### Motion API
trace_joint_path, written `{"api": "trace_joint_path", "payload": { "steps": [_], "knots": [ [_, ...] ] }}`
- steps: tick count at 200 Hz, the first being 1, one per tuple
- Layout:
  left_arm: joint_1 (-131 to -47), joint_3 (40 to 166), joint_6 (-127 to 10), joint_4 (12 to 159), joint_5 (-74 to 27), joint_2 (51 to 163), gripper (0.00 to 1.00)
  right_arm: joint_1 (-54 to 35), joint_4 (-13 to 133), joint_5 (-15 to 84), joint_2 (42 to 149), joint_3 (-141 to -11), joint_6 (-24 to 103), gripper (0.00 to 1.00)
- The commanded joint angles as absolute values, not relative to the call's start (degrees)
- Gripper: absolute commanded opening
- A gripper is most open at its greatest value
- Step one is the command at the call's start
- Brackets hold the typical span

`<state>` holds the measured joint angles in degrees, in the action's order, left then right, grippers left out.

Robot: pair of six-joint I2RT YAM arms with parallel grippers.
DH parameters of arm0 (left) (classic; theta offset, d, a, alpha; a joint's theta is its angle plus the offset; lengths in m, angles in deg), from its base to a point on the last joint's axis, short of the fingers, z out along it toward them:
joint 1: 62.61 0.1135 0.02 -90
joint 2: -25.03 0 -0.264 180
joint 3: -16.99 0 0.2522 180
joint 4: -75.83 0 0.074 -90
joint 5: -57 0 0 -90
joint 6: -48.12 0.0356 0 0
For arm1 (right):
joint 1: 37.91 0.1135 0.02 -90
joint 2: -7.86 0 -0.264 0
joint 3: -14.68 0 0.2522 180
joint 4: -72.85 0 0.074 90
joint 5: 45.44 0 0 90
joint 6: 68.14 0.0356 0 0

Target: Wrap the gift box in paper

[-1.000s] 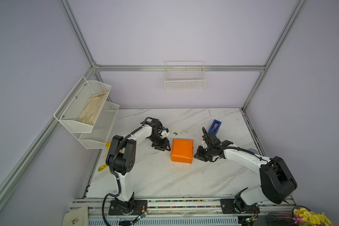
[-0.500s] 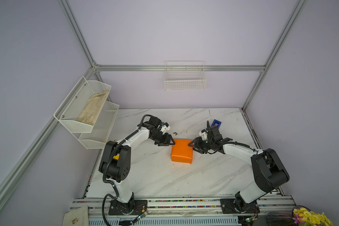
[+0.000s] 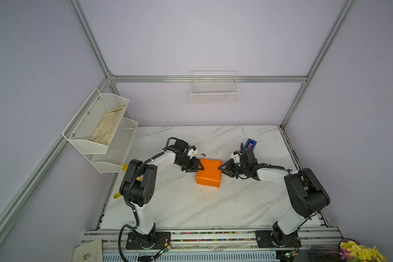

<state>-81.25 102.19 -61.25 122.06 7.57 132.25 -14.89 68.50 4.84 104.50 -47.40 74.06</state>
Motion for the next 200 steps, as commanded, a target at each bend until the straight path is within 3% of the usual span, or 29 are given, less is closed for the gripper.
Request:
{"api": "trace_joint_path", "payload": {
  "steps": [1,84,129,158,178,191,200],
  "knots": [
    [-79.2,105.5,-60.5,121.4,8.5,134.4,0.50,-14.9,68.0,7.3,108.5,-52.1,73.5,0.34],
    [-74.6,120.9,-54.4,128.0,10.4,145.0,0.50,-17.5,63.2,7.6,124.5,-71.9,68.4,0.33],
    [-74.1,120.7,-54.6,126.6,10.9,144.8,0.51,-17.9,63.0,7.0,122.3,-70.9,67.8,0.33],
    [-73.6,119.4,-54.4,127.2,6.7,140.9,0.62,-19.3,60.1,11.4,118.4,-71.5,65.9,0.37],
    [-72.7,117.7,-54.4,127.9,-0.5,136.8,0.72,-21.6,56.1,17.2,114.4,-71.5,60.7,0.49],
    [-72.2,115.8,-54.4,127.5,-5.7,133.7,0.79,-23.5,54.5,21.6,111.5,-70.7,57.7,0.68],
    [-72.0,114.4,-54.4,127.0,-10.0,131.7,0.87,-25.2,53.8,25.6,109.3,-69.6,55.9,0.96]
  ]
}}
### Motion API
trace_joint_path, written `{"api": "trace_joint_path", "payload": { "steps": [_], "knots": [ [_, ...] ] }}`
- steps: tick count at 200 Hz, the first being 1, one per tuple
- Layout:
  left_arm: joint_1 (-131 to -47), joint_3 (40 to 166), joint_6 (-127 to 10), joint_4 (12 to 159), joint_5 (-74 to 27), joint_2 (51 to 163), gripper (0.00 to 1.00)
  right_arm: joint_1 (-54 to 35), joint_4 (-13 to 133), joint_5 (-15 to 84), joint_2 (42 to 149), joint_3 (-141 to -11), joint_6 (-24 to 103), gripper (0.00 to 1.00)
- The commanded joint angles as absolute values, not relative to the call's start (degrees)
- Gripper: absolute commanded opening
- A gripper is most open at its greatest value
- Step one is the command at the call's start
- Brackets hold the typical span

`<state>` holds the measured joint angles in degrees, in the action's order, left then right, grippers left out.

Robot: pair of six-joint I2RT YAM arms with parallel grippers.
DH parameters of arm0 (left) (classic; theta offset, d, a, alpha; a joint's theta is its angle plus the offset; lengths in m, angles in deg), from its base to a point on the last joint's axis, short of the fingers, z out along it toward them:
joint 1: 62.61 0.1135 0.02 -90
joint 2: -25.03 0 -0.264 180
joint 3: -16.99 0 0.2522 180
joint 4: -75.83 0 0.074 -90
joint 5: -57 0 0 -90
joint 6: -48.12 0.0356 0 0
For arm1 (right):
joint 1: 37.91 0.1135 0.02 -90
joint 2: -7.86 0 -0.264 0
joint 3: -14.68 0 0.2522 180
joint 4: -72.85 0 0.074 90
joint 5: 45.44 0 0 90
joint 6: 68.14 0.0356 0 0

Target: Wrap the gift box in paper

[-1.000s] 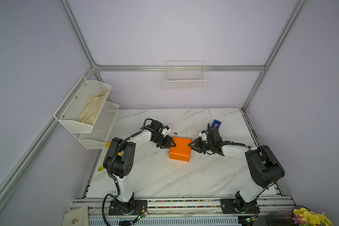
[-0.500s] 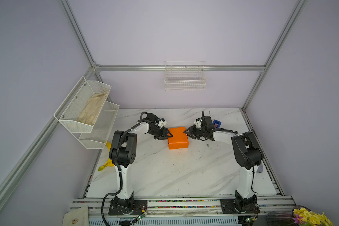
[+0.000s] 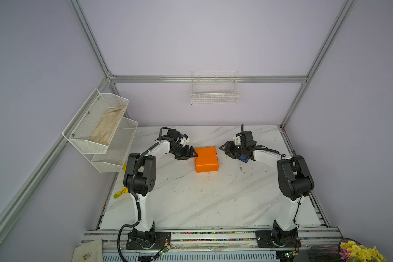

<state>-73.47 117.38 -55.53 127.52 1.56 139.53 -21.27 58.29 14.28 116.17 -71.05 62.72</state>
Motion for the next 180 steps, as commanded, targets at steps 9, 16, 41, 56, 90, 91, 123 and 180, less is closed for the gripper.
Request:
{"api": "trace_joint_path", "payload": {
  "steps": [9,16,41,56,90,91,123,180],
  "knots": [
    [-71.9,112.8,-54.4,126.3,-15.1,129.7,0.97,-26.7,53.6,29.7,107.1,-68.0,54.3,0.97],
    [-71.9,111.2,-54.4,125.5,-19.5,128.3,1.00,-28.0,53.5,33.1,105.4,-66.8,53.1,0.97],
    [-71.8,105.3,-54.9,122.1,-33.2,123.8,1.00,-31.7,54.0,43.5,102.0,-63.7,47.3,0.97],
    [-71.8,100.9,-55.5,117.9,-40.9,121.0,1.00,-32.1,55.9,52.3,100.6,-61.5,41.8,0.97],
    [-71.8,89.8,-54.7,106.9,-57.8,115.6,1.00,-33.1,70.7,63.8,98.1,-51.4,33.6,0.97],
    [-71.8,89.5,-54.6,106.7,-58.2,115.4,1.00,-33.1,71.4,63.9,98.0,-51.0,33.4,0.97],
    [-71.9,77.6,-47.6,90.6,-62.8,110.9,1.00,-33.5,87.3,66.0,98.8,-42.7,27.9,0.97],
    [-71.9,60.0,-38.2,56.4,-60.9,109.6,1.00,-33.8,119.1,61.8,99.8,-27.9,26.7,0.97]
  ]
}}
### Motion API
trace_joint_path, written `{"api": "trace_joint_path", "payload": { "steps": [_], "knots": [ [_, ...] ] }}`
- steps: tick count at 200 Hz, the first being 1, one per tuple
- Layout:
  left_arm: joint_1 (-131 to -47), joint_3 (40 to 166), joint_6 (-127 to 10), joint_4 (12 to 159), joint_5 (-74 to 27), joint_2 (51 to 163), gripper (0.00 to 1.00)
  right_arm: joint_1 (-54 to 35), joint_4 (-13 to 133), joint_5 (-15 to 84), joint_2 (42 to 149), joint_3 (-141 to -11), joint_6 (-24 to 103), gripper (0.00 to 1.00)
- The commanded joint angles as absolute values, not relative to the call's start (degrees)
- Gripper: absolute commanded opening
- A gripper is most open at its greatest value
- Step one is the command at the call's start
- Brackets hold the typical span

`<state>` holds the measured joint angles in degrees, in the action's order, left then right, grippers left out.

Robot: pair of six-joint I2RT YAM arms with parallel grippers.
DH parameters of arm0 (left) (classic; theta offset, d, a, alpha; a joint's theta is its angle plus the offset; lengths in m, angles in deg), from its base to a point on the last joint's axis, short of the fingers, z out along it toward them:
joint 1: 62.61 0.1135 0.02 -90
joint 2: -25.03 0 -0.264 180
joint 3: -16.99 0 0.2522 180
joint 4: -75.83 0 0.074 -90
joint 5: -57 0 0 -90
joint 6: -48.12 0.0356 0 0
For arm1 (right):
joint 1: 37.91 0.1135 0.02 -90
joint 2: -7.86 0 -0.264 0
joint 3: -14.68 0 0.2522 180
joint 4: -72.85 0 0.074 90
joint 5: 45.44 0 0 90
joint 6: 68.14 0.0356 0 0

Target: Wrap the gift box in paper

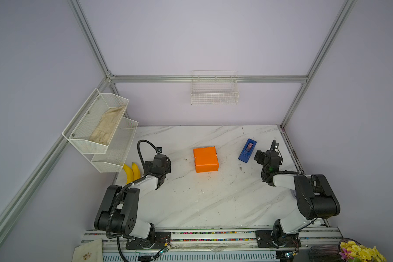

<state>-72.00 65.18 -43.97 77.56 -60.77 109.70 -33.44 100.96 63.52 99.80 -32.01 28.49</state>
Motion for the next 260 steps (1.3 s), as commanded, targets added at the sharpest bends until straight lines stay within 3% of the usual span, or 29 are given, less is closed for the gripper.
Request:
{"api": "trace_joint_path", "payload": {
  "steps": [1,58,89,136,163,192,206,222,260],
  "knots": [
    [-71.9,60.0,-38.3,56.3,-60.7,109.6,1.00,-33.8,119.7,61.6,99.8,-27.6,26.7,0.97],
    [-71.3,50.7,-36.1,33.7,-56.5,111.5,0.99,-33.8,139.7,60.7,105.6,-21.3,23.1,0.97],
    [-71.2,44.9,-34.8,24.6,-51.4,110.5,1.00,-33.8,160.8,59.7,112.3,-14.2,22.1,0.97],
    [-69.7,43.2,-34.8,13.3,-48.2,117.5,1.00,-33.8,141.6,57.2,109.0,-21.5,21.5,0.97],
    [-69.5,44.4,-35.5,18.4,-48.5,115.6,1.00,-33.5,134.2,54.6,109.6,-25.8,20.2,0.97],
    [-69.2,45.4,-36.0,18.4,-49.4,116.5,0.99,-32.8,134.5,55.3,110.0,-26.0,19.7,0.97],
    [-67.2,49.9,-38.9,29.7,-49.7,115.8,1.00,-32.8,135.0,55.3,110.0,-25.9,19.7,0.97],
    [-62.7,54.9,-43.0,41.6,-43.3,114.4,1.00,-32.8,135.4,55.3,110.0,-25.7,19.7,0.97],
    [-62.5,53.4,-42.4,37.1,-42.8,115.4,1.00,-32.8,135.6,55.1,109.8,-25.6,19.6,0.97]
  ]
}}
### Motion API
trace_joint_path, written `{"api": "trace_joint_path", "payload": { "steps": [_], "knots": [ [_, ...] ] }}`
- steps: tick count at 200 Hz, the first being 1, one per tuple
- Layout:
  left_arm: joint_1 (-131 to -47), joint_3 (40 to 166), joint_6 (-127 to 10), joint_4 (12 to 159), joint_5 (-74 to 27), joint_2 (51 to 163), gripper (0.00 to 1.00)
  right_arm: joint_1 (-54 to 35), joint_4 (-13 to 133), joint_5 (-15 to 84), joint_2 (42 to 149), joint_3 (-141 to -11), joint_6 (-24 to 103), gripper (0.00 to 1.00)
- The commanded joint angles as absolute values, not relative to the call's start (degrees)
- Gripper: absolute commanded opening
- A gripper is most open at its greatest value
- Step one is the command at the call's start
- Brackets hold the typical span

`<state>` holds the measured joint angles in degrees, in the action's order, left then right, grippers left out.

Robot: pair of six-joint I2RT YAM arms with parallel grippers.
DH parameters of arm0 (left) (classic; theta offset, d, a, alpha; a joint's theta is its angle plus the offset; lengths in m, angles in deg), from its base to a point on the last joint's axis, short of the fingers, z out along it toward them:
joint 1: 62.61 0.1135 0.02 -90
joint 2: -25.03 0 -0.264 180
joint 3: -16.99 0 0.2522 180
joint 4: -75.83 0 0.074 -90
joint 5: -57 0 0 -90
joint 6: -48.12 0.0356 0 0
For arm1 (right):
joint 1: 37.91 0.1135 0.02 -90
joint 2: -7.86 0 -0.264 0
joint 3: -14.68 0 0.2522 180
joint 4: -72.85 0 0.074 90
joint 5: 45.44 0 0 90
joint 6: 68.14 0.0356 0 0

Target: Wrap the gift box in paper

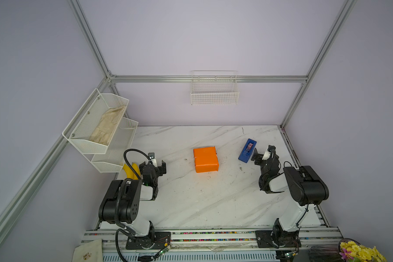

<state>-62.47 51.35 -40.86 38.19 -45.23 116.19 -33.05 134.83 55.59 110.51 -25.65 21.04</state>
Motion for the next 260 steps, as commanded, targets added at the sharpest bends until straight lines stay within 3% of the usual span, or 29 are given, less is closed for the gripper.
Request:
{"api": "trace_joint_path", "payload": {
  "steps": [1,260],
  "knots": [
    [-62.4,53.4,-42.4,37.0,-42.8,115.4,1.00,-32.8,135.6,55.1,109.8,-25.6,19.6,0.97],
    [-62.5,52.8,-42.1,36.4,-42.6,114.9,1.00,-32.7,135.3,55.4,109.8,-25.7,19.5,0.97]
  ]
}}
